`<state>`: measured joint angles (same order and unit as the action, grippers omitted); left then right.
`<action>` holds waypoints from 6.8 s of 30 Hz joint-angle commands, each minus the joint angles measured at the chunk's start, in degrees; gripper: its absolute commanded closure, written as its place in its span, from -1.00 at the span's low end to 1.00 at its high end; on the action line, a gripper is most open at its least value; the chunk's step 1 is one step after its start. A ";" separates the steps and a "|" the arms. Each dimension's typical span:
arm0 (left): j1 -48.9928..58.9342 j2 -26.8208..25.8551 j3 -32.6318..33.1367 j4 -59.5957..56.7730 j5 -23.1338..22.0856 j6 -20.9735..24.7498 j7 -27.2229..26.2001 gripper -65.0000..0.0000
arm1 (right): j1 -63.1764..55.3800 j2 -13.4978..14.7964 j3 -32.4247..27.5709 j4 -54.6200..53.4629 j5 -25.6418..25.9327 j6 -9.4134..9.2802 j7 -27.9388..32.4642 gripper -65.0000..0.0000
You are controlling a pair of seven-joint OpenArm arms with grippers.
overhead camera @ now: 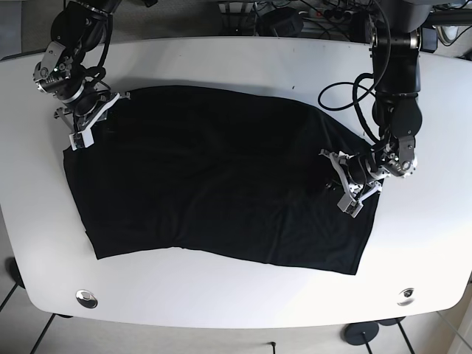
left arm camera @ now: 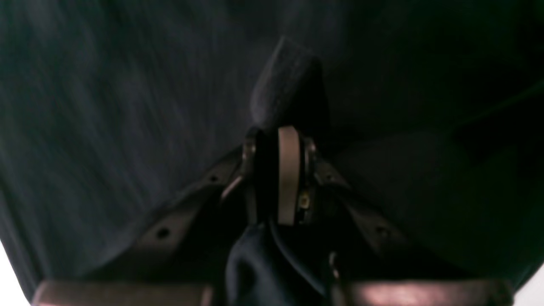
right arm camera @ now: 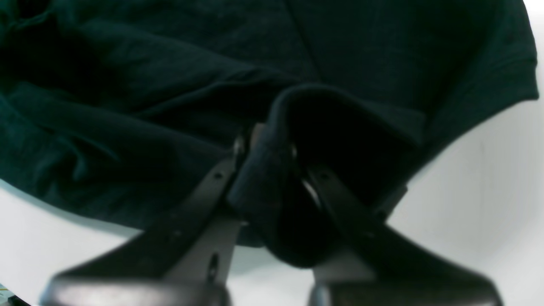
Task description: Fold the T-shirt properly
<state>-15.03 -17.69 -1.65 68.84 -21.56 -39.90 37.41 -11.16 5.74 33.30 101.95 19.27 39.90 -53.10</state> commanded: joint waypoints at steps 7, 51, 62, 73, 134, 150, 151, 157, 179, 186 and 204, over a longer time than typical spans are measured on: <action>3.99 -0.72 -10.17 15.78 -0.72 -0.10 3.69 1.00 | 0.56 0.72 0.15 1.30 0.73 0.10 1.19 0.94; 16.39 -0.28 -40.50 22.46 -0.46 -0.10 11.25 1.00 | -12.80 1.95 10.61 0.86 15.15 0.10 0.31 0.94; 4.08 -4.50 -30.48 4.00 2.18 -0.10 6.42 0.37 | -12.18 1.60 10.61 0.86 10.32 0.10 0.49 0.94; 2.32 -7.67 -30.22 1.01 5.87 -0.10 0.79 -0.09 | -12.45 1.43 10.70 1.13 10.84 0.10 2.33 0.93; 17.80 -2.66 -31.71 19.82 6.05 -0.10 7.38 -0.20 | 30.72 5.30 2.09 -29.64 -18.26 0.10 10.07 -1.00; 5.31 -0.72 -31.45 15.34 6.40 15.06 7.30 -0.66 | 38.89 6.44 2.00 -57.78 -19.40 0.10 24.93 0.84; 3.11 -0.72 -31.45 12.26 6.40 16.47 7.30 -0.69 | 38.89 6.44 2.00 -57.78 -19.40 0.10 24.93 0.92; -11.74 -3.63 -27.76 -14.38 6.40 17.88 1.84 -0.68 | 38.89 6.61 2.09 -57.78 -19.31 0.10 25.01 0.94; -20.97 -2.83 -10.88 -41.63 5.96 16.65 -17.23 1.00 | 38.89 6.44 2.35 -57.78 -19.14 0.10 25.45 0.94; -12.53 -2.66 -13.34 -15.34 5.87 16.56 -9.41 1.00 | 38.19 6.35 2.17 -47.49 -19.05 0.10 23.08 0.95; 11.82 3.06 -32.77 31.07 5.87 6.01 13.62 1.00 | 21.58 4.68 2.44 -9.78 -13.51 0.10 0.84 0.95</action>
<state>-2.22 -13.56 -34.15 98.78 -16.12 -34.20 51.86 8.86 9.26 35.42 91.02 6.48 40.53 -53.47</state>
